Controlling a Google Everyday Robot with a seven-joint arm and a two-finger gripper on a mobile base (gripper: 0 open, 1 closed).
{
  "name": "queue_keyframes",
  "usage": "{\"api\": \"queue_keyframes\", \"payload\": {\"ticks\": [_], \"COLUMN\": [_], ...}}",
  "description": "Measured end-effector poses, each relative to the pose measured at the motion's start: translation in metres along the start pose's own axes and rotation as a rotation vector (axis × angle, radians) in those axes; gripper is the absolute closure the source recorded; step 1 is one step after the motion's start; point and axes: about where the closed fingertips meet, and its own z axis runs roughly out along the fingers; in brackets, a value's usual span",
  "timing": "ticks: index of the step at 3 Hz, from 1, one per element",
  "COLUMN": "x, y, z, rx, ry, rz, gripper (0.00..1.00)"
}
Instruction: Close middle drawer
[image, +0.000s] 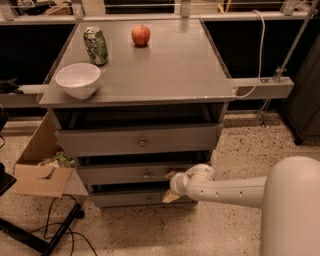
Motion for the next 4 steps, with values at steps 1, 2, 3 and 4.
{"api": "queue_keyframes", "payload": {"ticks": [1,2,3,4], "x": [0.000,0.009,0.022,0.023], "y": [0.003,0.024,0.053,0.099], "z": [-0.001,-0.020,-0.066,-0.144], "rx": [0.000,-0.006,-0.012,-0.089], "ry": [0.000,-0.003,0.034,0.139], "rz": [0.000,0.005,-0.016,-0.117], "gripper": [0.41,0.64,0.88,1.00]}}
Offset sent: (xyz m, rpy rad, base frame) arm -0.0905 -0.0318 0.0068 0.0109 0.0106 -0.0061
